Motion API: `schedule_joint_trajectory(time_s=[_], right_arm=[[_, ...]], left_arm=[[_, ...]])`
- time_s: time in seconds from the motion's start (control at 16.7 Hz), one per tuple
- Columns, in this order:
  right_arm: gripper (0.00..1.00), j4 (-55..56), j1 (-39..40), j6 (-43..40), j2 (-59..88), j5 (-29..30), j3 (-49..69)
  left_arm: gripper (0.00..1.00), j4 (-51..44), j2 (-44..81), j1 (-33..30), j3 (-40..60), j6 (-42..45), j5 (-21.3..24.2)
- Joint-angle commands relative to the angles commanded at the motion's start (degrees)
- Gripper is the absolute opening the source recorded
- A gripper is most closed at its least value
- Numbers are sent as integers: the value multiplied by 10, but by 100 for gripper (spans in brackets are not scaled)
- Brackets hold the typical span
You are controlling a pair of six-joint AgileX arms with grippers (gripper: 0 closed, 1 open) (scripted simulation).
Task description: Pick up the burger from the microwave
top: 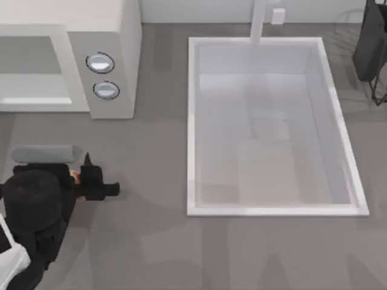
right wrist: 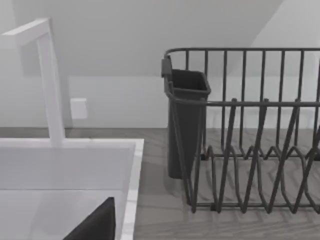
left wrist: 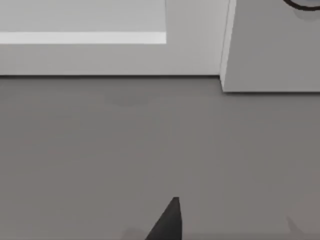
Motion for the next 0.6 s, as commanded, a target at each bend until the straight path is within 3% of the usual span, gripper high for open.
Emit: schedule_joint_trajectory(time_s=[0.24,0.6], right_arm=[[100,0,0,0,0,0,0],[100,0,0,0,0,0,0]], left_arm=[[0,1,1,0,-1,0,0],[45,1,1,0,-1,0,0]])
